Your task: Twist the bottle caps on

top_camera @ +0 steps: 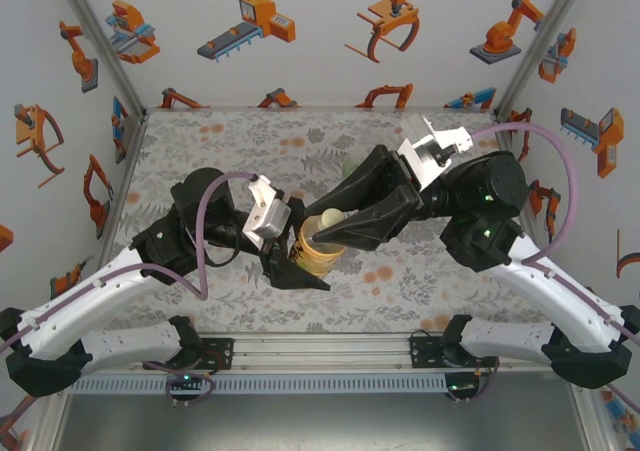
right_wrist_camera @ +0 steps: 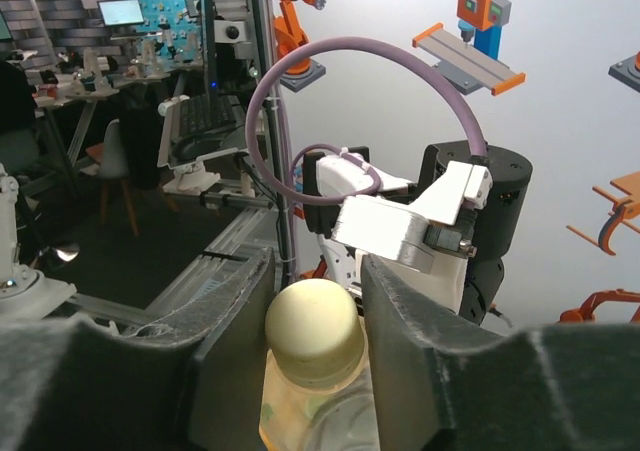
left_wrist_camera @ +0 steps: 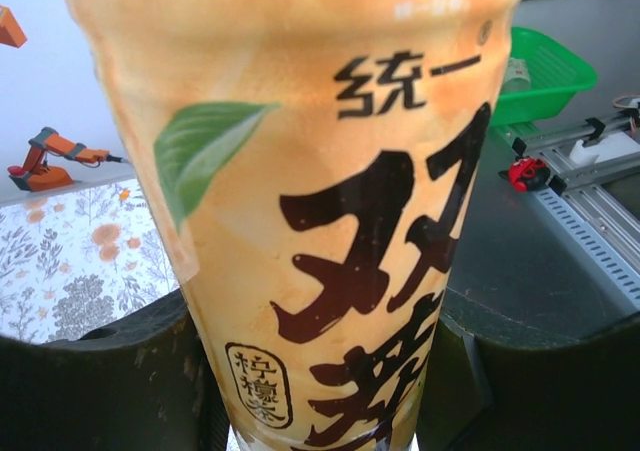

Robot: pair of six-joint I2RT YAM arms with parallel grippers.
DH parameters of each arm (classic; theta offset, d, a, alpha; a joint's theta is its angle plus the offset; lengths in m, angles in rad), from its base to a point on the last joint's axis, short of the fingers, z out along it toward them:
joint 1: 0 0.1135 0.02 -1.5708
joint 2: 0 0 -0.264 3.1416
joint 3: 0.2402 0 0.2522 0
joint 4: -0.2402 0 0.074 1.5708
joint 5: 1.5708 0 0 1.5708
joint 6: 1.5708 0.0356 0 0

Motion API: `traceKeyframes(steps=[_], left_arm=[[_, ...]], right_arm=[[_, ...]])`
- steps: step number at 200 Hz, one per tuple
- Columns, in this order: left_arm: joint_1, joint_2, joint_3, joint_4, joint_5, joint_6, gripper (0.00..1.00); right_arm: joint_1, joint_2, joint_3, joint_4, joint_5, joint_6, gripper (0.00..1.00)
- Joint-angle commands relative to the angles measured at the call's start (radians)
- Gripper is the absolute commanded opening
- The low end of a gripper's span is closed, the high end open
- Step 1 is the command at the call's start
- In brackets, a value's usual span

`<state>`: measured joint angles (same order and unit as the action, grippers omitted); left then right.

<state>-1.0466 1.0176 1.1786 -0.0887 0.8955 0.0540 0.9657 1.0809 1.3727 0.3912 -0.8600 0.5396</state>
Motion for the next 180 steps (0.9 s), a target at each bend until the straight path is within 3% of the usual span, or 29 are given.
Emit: traceKeyframes(steps=[1, 19, 42, 66, 94, 129, 180], left_arm=[[0.004, -0.004, 0.02, 0.03, 0.021, -0.019, 0.0], [0.004, -0.005, 0.021, 0.03, 0.021, -0.018, 0.0], [0.004, -0.007, 0.018, 0.028, 0.019, -0.012, 0.0], [0.004, -0.013, 0.015, 0.008, -0.028, 0.011, 0.0], [0.004, -0.023, 0.008, -0.039, -0.199, 0.052, 0.0], [0.004, -0.017, 0.003, -0.049, -0.431, 0.08, 0.0], [0.004, 0.04, 0.064, -0.164, -0.67, 0.124, 0.0]], right_arm=[[0.002, -0.007, 0.025, 0.067, -0.032, 0.035, 0.33], [0.001, -0.007, 0.029, 0.041, -0.036, 0.027, 0.24], [0.002, -0.013, 0.038, -0.025, -0.026, -0.017, 0.0], [0.002, -0.036, 0.042, -0.159, 0.075, -0.108, 0.0], [0.001, -0.061, 0.045, -0.318, 0.287, -0.174, 0.0], [0.002, -0.039, 0.057, -0.443, 0.547, -0.136, 0.0], [0.002, 0.018, 0.103, -0.597, 0.833, -0.053, 0.0]])
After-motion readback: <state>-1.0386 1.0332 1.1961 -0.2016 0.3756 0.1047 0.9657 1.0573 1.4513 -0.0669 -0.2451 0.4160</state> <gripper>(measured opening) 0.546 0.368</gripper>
